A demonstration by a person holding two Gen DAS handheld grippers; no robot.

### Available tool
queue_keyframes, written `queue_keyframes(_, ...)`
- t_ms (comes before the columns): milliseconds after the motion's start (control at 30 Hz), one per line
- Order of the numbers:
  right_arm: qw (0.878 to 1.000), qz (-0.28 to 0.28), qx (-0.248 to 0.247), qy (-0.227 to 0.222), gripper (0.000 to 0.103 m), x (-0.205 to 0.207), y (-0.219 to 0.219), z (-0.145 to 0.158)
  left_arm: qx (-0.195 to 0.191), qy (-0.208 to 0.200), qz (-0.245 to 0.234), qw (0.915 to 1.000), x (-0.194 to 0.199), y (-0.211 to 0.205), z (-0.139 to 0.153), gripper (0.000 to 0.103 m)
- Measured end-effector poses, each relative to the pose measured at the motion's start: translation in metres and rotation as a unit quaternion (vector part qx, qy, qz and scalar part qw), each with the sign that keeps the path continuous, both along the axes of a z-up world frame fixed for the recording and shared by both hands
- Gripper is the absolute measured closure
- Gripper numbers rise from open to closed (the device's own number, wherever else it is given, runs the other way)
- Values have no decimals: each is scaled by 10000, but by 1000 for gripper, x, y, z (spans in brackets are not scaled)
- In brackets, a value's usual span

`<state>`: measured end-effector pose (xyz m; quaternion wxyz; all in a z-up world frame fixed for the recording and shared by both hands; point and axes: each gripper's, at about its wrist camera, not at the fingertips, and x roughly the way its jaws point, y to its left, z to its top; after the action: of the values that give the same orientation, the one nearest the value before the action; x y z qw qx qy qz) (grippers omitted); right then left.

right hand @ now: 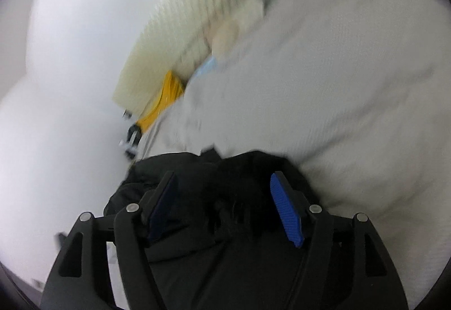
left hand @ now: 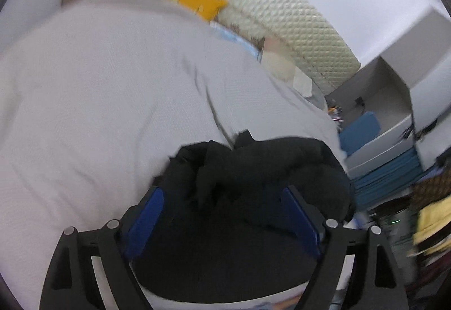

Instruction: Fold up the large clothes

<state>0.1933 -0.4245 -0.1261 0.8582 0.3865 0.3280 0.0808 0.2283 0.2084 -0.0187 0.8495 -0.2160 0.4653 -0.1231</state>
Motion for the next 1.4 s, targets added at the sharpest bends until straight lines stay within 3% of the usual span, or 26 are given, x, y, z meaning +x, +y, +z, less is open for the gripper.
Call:
queue_keyframes(133,9927,11,-931,-767,23,-24,38,42,613,-633,-420,9952,-23,-49,22,17)
queue_keyframes(233,9857,274,-1354,-964,20,-24,77,50,1114,-907,-667,9874,-28,-102,18,17)
queue_keyframes(367,9754,982,-1830,-734,18,-6,129,30,1258,-1029,-1163,9798,-20,-173,-9,17)
queue_keyframes(500,9627,1396,-2294,-343,18,21,160,-4,1954,-1061,-1483,9636,6,-232,-45,17)
queue_keyframes(567,9552,1437,-2574,-251,18,37,171,-15,2191,-1118,-1386,9593,16,-246,-59,17)
queue_keyframes(733,9468,1305,-2940,-87,14,64,174,-29,2168,-1142,-1272,9611,50,-252,-78,17)
queue_keyframes(867,9418,1320,-3089,156,0,93,179,-38,2270,-970,-1197,9616,78,-255,-88,17)
queue_keyframes(1000,9451,1421,-2924,348,0,122,177,-47,2763,-1091,-1299,9460,99,-262,-92,16)
queue_keyframes(1067,9462,1418,-2877,419,0,130,177,-49,2806,-1199,-1285,9436,98,-256,-92,16)
queue_keyframes(1400,9432,1599,-2837,659,0,165,189,-68,2301,-788,-783,9668,145,-211,-117,14)
